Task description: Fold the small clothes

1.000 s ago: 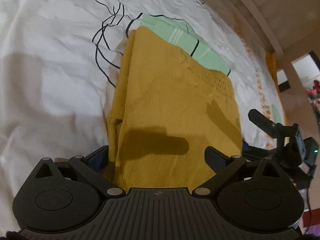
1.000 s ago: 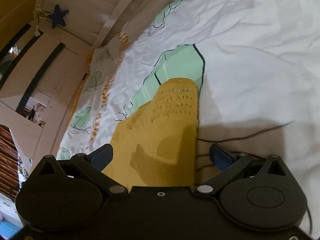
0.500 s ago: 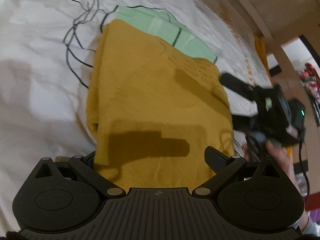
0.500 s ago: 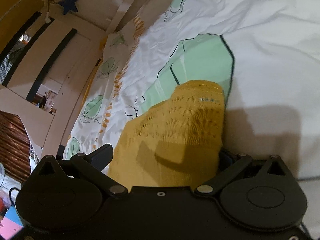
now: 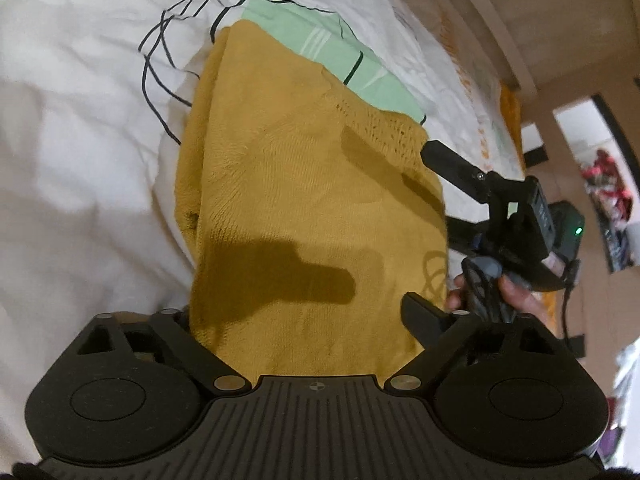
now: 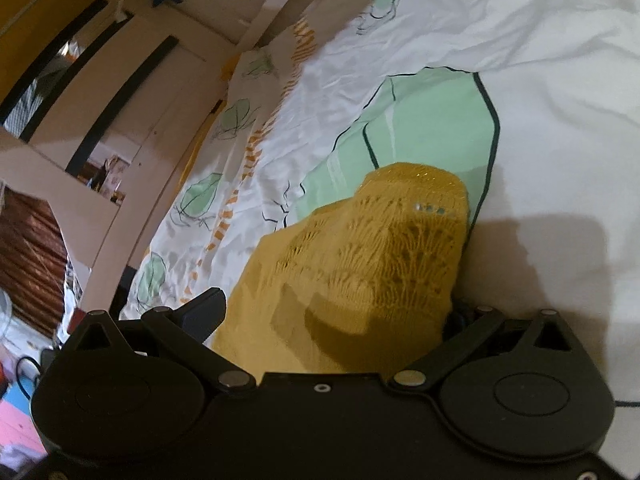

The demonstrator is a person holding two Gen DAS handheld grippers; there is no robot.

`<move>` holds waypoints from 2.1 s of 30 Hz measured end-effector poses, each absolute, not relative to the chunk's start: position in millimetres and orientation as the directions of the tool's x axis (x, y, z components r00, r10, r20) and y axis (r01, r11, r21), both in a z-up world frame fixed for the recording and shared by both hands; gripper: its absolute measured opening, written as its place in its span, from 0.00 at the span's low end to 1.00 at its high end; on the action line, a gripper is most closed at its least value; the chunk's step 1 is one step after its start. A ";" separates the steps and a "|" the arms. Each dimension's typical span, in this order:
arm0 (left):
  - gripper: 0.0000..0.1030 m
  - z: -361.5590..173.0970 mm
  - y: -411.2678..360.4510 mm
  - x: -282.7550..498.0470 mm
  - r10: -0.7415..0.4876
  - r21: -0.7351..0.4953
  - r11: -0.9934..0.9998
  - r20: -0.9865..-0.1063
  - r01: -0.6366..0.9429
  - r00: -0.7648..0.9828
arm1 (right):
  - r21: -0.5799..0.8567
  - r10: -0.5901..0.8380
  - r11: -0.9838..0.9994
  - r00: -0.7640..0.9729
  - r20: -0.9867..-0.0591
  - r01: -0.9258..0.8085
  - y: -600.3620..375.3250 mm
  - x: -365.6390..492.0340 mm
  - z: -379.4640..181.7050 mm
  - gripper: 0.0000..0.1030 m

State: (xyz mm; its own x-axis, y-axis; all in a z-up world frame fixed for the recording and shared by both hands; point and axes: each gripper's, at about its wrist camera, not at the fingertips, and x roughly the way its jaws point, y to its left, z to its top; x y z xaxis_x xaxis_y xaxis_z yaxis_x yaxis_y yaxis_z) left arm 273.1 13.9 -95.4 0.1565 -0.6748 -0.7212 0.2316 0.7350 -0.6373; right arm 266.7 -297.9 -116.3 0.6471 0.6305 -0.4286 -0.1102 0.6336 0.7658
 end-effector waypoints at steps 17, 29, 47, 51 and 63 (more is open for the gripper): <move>0.19 -91.3 15.0 267.1 -0.737 -0.705 0.675 -0.655 0.216 0.165 | 0.705 0.533 0.709 0.633 -0.561 0.029 -300.4 254.4 -102.2 0.40; 0.18 -76.1 -6.5 196.4 -0.796 -0.755 0.585 -0.605 0.297 0.030 | 0.665 0.469 0.736 0.617 -0.633 0.123 -309.2 159.1 -71.1 0.39; 0.19 -79.7 -14.7 94.1 -0.623 -0.534 0.754 -0.766 0.382 0.159 | 0.551 0.290 0.802 0.658 -0.695 0.229 -321.8 35.3 -65.5 0.45; 0.23 -87.1 -17.6 88.8 -0.582 -0.476 0.787 -0.785 0.393 0.214 | 0.440 0.164 0.862 0.683 -0.712 0.251 -322.7 28.0 -64.7 0.48; 0.32 -53.9 -9.4 44.0 -0.463 -0.277 0.868 -0.753 0.413 0.468 | 0.363 0.081 0.900 0.725 -0.684 0.242 -325.9 7.6 -67.0 0.53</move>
